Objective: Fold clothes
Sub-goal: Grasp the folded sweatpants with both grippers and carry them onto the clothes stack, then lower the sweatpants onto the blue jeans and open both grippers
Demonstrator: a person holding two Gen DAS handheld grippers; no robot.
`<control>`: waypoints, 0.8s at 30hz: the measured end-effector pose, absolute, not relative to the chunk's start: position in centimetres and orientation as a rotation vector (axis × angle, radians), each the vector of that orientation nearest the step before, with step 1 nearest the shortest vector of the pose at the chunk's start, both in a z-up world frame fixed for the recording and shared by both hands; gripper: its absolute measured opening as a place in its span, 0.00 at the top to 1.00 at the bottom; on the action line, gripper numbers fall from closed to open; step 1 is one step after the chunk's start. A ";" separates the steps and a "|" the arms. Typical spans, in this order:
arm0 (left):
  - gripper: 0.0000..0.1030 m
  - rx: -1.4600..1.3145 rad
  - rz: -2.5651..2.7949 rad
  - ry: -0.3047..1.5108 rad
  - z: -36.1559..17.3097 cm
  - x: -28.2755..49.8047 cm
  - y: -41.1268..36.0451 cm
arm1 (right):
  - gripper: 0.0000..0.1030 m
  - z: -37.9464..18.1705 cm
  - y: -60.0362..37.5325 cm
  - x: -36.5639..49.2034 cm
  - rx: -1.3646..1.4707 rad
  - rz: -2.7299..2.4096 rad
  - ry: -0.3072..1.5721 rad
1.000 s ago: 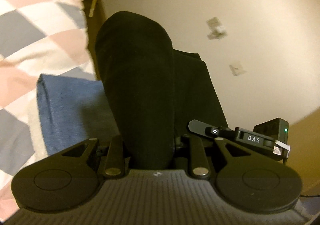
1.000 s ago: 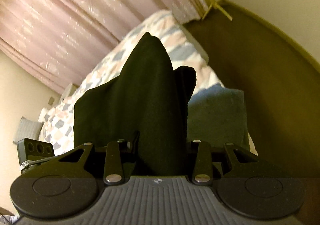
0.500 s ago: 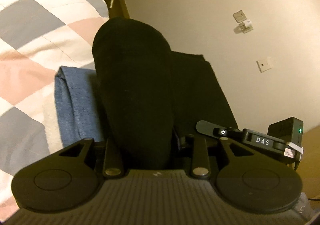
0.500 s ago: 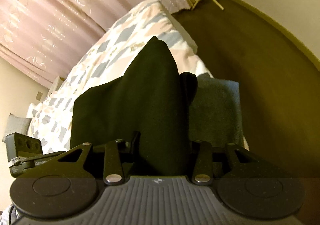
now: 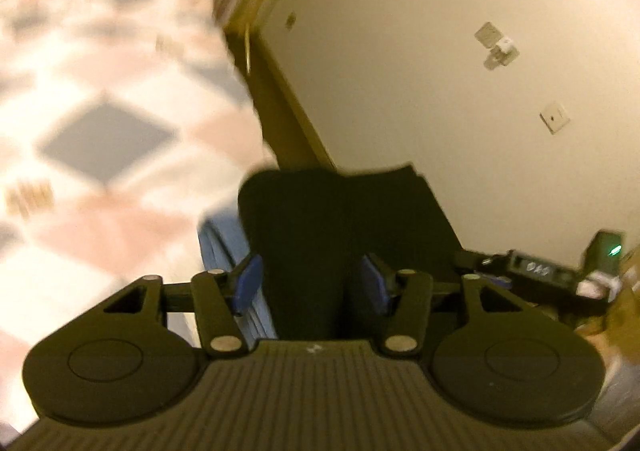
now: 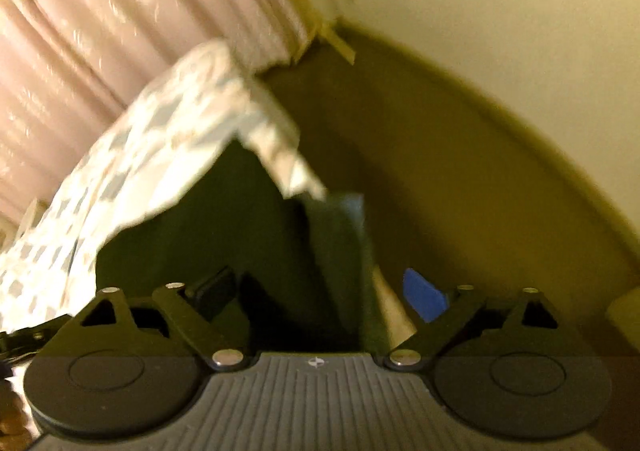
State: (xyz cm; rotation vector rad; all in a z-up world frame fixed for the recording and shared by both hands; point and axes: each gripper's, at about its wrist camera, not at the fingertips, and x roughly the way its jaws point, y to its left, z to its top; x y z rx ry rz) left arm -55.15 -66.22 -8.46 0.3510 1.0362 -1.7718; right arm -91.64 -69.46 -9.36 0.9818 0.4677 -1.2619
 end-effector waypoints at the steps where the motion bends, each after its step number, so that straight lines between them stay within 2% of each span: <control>1: 0.60 0.368 -1.789 0.967 -7.6 -55.8 -66.4 | 0.33 -8.5 -69.1 -91.4 0.913 -1.275 0.456; 2: 0.67 0.382 -1.807 0.904 -6.9 -56.5 -66.7 | 0.43 -7.6 -68.8 -90.8 0.828 -1.276 0.450; 3: 0.71 0.389 -1.824 0.862 -6.6 -57.2 -67.2 | 0.63 -6.9 -68.6 -90.1 0.746 -1.271 0.448; 4: 0.74 0.395 -1.835 0.842 -6.7 -57.8 -67.8 | 0.73 -6.5 -68.7 -89.0 0.673 -1.251 0.459; 8: 0.83 0.403 -1.806 0.808 -8.7 -59.5 -70.0 | 0.73 -7.2 -70.2 -85.6 0.527 -1.200 0.467; 13: 0.83 0.404 -1.784 0.853 -12.7 -59.9 -71.1 | 0.73 -12.4 -72.6 -84.9 0.550 -1.226 0.537; 16: 0.97 0.382 -1.754 0.919 -15.5 -59.2 -71.1 | 0.71 -15.5 -71.8 -86.9 0.639 -1.258 0.508; 17: 0.97 0.348 -1.752 0.959 -16.1 -58.7 -71.1 | 0.70 -16.4 -71.8 -87.6 0.677 -1.269 0.487; 19: 0.97 0.302 -1.734 1.000 -16.7 -58.2 -70.9 | 0.59 -17.4 -72.3 -89.2 0.772 -1.273 0.421; 24: 0.97 0.383 -1.722 0.900 -15.1 -58.9 -70.3 | 0.57 -15.4 -72.7 -90.8 0.833 -1.242 0.364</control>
